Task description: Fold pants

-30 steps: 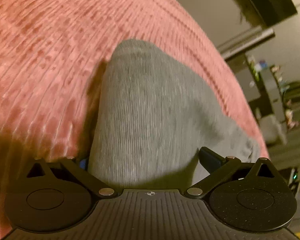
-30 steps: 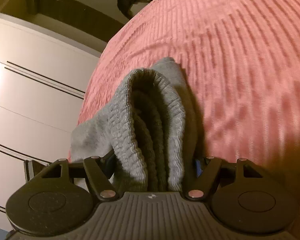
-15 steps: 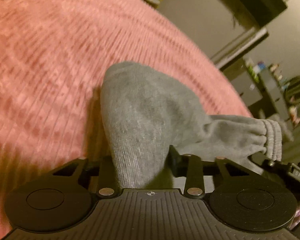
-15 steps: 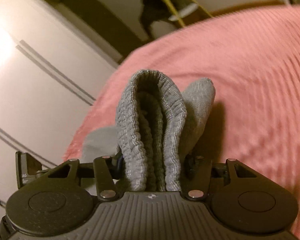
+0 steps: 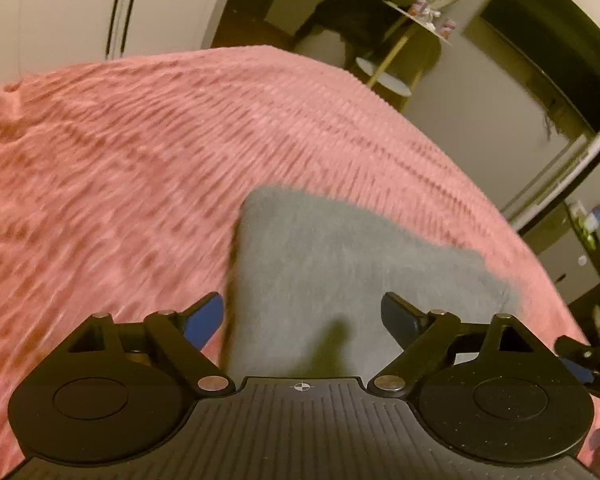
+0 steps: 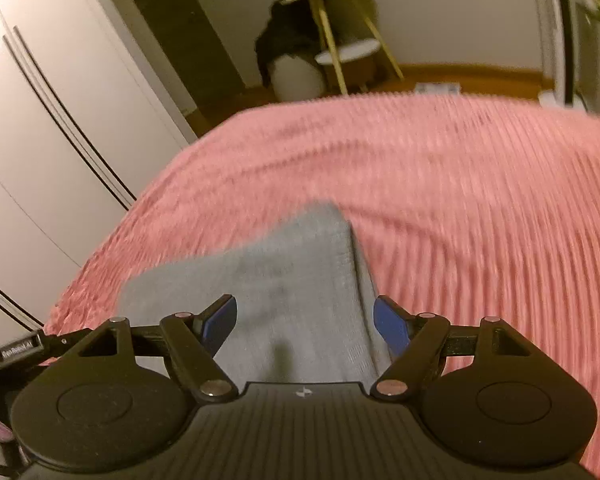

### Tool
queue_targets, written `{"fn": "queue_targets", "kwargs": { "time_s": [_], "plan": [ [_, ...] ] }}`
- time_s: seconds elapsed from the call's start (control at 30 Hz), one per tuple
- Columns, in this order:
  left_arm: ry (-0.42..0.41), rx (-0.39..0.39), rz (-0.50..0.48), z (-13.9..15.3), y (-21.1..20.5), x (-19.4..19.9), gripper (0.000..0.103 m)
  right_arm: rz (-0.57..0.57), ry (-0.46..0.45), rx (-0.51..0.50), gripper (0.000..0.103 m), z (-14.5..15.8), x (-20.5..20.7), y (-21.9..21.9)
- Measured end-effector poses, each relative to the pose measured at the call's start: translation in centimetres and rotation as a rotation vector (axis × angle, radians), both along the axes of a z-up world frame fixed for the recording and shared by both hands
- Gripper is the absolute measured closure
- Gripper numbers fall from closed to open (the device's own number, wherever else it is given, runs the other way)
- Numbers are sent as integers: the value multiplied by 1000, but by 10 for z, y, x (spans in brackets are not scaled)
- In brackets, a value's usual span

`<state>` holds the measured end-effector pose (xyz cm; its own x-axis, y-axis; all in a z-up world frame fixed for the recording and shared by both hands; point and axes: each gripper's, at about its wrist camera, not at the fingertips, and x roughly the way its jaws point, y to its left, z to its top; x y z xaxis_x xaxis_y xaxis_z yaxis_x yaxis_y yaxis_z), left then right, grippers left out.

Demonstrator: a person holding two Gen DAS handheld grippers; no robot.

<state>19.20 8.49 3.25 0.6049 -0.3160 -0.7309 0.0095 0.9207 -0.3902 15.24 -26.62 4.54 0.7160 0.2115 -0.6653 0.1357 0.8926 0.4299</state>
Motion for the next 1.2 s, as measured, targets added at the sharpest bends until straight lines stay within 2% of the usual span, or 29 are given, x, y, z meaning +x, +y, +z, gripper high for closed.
{"fn": "queue_targets", "kwargs": {
  "time_s": [0.13,0.27,0.37,0.47,0.53,0.6,0.73,0.8,0.9,0.93,0.97,1.07,1.13,1.2],
  "plan": [
    [22,-21,38,-22,5,-38,12,-47,5,92,28,-23,-45,-3],
    [31,-19,93,-32,8,-69,12,-89,62,247,35,-57,-49,-4],
    [-4,32,51,-27,-4,-95,8,-138,72,369,36,-75,-46,-4],
    [-25,142,-52,-29,-24,-117,8,-208,56,471,35,-86,-45,-6],
    [-18,220,-108,-34,-38,-116,8,-231,40,528,33,-92,-43,-7],
    [-31,250,-92,-39,-44,-110,9,-202,12,594,32,-93,-42,-5],
    [1,255,-14,-51,-36,-100,10,-201,-8,637,31,-91,-49,-9],
    [23,228,10,-58,-29,-95,11,-206,-5,649,31,-89,-54,-11],
    [9,161,49,-55,-19,-98,16,-217,4,636,31,-91,-46,-8],
    [8,148,56,-55,-16,-98,16,-221,6,618,35,-90,-43,-5],
    [9,140,60,-56,-14,-98,16,-227,11,593,51,-89,-41,-2],
    [-1,148,53,-52,-17,-100,21,-216,37,464,74,-81,-33,8],
    [-19,167,46,-48,-20,-106,22,-184,-19,392,81,-66,-37,14],
    [-24,180,67,-47,-18,-105,23,-180,-98,376,85,-55,-45,15]
  ]
}}
